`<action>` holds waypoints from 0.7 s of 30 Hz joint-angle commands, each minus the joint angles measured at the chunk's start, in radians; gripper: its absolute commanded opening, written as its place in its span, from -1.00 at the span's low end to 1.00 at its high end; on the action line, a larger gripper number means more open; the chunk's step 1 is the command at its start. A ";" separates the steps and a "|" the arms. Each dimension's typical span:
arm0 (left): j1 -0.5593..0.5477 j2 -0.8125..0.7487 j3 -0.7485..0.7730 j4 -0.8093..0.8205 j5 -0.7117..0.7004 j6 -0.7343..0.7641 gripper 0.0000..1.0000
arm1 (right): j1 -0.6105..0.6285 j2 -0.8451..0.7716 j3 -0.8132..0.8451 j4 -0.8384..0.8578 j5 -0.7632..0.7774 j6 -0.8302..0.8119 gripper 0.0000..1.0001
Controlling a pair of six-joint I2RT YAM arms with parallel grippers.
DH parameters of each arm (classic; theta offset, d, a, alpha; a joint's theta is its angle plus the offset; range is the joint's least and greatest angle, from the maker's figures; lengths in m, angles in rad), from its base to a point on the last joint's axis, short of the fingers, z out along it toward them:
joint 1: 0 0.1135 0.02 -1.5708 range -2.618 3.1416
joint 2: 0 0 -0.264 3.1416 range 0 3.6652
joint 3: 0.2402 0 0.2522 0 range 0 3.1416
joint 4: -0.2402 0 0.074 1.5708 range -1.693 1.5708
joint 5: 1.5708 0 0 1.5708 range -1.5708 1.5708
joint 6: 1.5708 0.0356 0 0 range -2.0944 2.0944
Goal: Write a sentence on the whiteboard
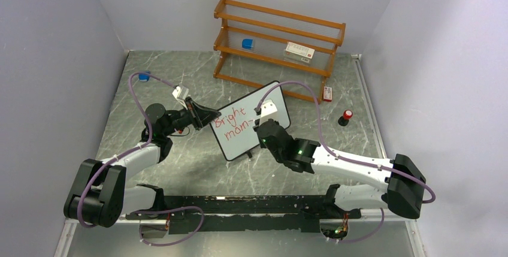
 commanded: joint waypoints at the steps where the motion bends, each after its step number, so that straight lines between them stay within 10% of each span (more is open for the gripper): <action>1: -0.009 0.002 0.023 -0.002 0.019 0.022 -0.90 | -0.013 -0.002 0.014 0.015 0.048 -0.005 -1.00; 21: -0.009 0.013 0.026 -0.010 0.017 0.027 -0.90 | -0.013 0.005 0.028 0.082 -0.035 -0.038 -1.00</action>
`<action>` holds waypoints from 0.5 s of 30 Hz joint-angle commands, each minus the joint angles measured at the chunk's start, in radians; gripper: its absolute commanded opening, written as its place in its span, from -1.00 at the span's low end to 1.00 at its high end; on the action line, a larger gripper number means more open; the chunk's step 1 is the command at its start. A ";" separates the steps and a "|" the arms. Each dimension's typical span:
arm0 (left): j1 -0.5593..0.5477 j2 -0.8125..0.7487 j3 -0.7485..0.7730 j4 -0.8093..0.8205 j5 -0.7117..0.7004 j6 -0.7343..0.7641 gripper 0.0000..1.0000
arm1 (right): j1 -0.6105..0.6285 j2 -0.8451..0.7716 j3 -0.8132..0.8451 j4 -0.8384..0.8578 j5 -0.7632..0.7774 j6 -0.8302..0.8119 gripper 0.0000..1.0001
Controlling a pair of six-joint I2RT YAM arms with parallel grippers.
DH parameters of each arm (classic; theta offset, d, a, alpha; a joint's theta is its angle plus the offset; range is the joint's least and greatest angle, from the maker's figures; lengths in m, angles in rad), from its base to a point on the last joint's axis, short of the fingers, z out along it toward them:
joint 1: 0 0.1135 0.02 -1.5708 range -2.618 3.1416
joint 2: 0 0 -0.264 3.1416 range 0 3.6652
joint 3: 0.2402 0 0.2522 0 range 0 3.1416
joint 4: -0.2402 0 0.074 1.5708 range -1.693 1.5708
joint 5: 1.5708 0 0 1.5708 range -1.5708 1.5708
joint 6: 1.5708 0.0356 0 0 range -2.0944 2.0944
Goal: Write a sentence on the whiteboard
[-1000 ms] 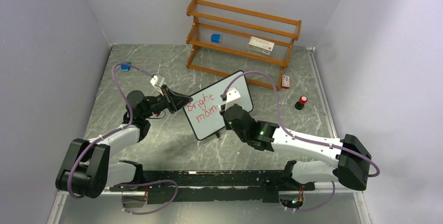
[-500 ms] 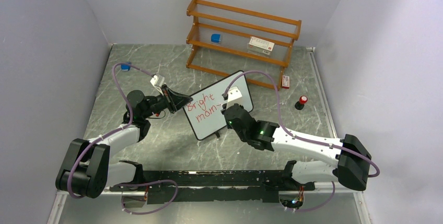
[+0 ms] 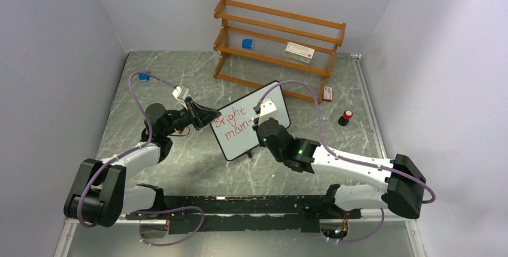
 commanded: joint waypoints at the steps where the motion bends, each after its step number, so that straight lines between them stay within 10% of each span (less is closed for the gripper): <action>1: -0.009 0.013 0.022 -0.007 0.016 0.027 -0.90 | -0.009 0.008 0.029 0.039 -0.045 -0.010 -1.00; 15: -0.008 0.009 0.026 -0.018 0.014 0.032 -0.90 | 0.004 0.036 0.053 -0.083 -0.083 0.009 -1.00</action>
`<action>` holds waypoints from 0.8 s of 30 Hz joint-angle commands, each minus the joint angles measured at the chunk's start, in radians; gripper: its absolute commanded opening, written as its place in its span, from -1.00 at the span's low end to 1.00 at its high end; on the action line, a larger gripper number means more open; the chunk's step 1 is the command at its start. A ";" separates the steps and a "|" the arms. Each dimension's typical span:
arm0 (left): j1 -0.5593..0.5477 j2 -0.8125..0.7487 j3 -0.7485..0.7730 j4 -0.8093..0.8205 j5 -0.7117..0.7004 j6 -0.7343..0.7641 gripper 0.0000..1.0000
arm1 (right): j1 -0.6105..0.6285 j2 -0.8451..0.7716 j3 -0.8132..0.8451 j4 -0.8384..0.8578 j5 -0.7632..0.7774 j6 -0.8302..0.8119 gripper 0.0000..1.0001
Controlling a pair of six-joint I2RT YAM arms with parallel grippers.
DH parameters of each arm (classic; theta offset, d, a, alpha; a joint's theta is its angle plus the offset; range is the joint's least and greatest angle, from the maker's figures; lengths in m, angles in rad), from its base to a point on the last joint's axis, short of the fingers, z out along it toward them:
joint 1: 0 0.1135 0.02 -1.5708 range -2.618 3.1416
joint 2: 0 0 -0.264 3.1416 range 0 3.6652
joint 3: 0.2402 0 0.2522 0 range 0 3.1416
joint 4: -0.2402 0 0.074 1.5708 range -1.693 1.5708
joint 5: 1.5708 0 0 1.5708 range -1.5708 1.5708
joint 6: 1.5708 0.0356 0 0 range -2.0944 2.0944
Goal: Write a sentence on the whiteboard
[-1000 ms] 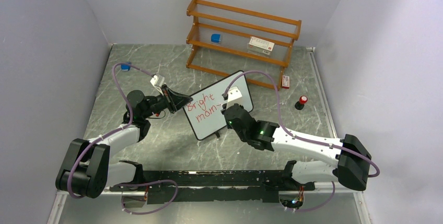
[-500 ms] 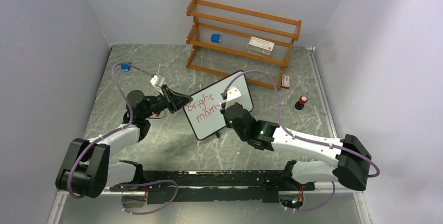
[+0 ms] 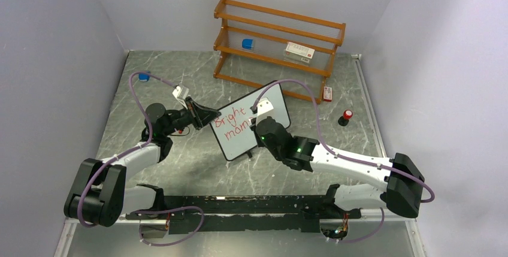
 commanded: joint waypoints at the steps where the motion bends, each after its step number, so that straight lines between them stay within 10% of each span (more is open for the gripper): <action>1: -0.009 0.006 0.023 -0.018 0.015 0.031 -0.90 | 0.005 0.021 0.017 -0.056 -0.029 0.016 -1.00; 24: -0.009 0.000 0.023 -0.025 0.017 0.035 -0.90 | 0.010 0.011 -0.007 -0.066 0.082 0.032 -1.00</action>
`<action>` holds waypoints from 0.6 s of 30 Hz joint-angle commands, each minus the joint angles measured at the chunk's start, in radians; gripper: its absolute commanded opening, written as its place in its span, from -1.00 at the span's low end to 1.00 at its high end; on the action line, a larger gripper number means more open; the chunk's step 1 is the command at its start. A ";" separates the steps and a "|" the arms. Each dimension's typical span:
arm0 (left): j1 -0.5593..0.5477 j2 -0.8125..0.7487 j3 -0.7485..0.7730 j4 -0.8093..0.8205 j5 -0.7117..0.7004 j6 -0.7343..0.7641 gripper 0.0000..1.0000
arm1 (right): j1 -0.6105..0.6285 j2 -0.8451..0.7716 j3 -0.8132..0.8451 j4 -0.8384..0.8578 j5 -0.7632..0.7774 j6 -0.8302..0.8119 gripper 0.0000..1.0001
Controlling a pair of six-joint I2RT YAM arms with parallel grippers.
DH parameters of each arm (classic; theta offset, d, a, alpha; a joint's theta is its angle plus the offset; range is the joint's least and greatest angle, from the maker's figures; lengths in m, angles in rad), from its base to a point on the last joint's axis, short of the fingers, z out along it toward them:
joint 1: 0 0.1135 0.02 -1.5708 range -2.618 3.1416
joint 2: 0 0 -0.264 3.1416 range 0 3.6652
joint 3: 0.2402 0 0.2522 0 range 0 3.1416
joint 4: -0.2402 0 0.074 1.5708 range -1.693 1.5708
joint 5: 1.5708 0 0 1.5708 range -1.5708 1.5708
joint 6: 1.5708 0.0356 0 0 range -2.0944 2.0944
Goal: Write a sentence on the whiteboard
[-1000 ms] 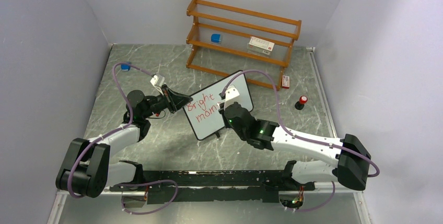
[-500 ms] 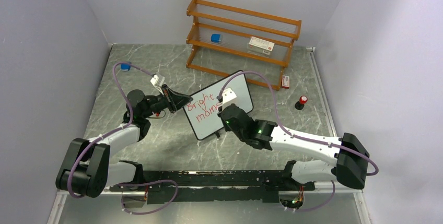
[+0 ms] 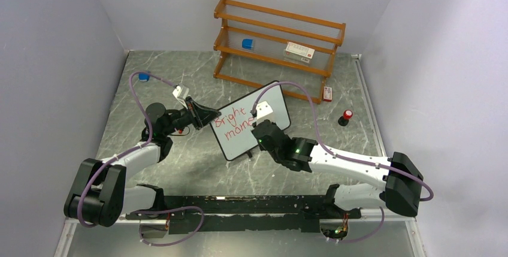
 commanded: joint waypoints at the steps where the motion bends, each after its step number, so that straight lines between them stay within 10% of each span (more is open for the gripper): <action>1: -0.009 -0.001 0.020 -0.019 0.017 0.032 -0.90 | -0.010 -0.001 -0.010 0.043 0.052 0.007 -1.00; 18: -0.009 0.004 0.023 -0.031 0.012 0.039 -0.90 | -0.034 -0.065 -0.012 0.047 0.017 -0.006 -1.00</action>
